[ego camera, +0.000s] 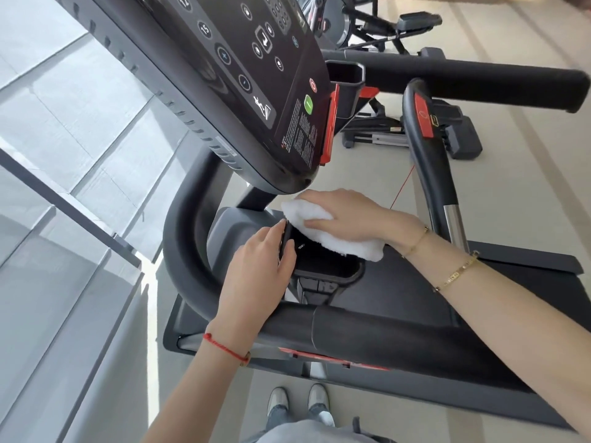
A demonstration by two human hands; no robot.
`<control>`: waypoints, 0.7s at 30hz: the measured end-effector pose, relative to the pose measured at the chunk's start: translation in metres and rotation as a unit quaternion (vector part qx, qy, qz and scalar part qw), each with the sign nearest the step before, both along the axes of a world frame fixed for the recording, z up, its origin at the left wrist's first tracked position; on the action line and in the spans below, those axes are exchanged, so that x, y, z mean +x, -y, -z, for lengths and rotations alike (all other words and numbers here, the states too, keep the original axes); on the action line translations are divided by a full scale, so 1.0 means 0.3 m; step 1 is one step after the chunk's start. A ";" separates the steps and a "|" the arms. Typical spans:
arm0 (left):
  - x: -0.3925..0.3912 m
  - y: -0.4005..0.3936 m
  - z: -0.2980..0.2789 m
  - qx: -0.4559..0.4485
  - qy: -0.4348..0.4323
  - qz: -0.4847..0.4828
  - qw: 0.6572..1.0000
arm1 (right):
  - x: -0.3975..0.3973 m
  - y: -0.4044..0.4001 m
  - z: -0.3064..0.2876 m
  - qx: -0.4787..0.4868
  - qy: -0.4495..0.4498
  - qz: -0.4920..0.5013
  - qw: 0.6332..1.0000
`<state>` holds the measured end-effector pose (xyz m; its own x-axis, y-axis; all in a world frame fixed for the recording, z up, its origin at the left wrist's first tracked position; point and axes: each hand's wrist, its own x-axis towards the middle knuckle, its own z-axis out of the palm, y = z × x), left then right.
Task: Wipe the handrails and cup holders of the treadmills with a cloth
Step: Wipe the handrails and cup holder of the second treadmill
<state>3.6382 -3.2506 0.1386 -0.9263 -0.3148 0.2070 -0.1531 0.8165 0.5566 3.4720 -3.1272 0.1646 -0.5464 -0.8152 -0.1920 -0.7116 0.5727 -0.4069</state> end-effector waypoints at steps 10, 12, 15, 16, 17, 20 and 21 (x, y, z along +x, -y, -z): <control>-0.003 0.005 0.001 0.004 -0.001 -0.004 1.000 | 0.004 -0.116 0.036 -0.004 0.018 0.046 0.999; -0.003 0.004 0.000 0.009 0.001 -0.004 1.000 | -0.009 -0.047 0.020 0.009 0.013 0.027 0.999; -0.002 0.006 -0.001 0.016 0.002 0.001 1.000 | -0.002 -0.030 0.020 -0.013 0.033 0.060 0.998; -0.001 0.007 -0.001 0.015 0.000 0.004 1.000 | 0.011 -0.053 0.025 -0.028 0.043 0.091 0.995; -0.002 0.009 -0.001 0.015 -0.001 0.007 1.000 | 0.030 -0.084 0.029 -0.048 0.061 0.125 0.989; -0.001 0.011 0.005 0.016 -0.004 0.011 1.000 | 0.115 -0.163 0.054 -0.110 0.145 0.204 0.962; 0.000 0.010 0.005 0.015 -0.006 0.011 1.000 | 0.150 -0.179 0.065 -0.126 0.164 0.219 0.954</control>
<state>3.6382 -3.2535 0.1370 -0.9308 -0.3006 0.2080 -0.1288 0.8022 0.5830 3.5169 -3.0734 0.1452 -0.7896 -0.5651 -0.2393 -0.2373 0.6408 -0.7301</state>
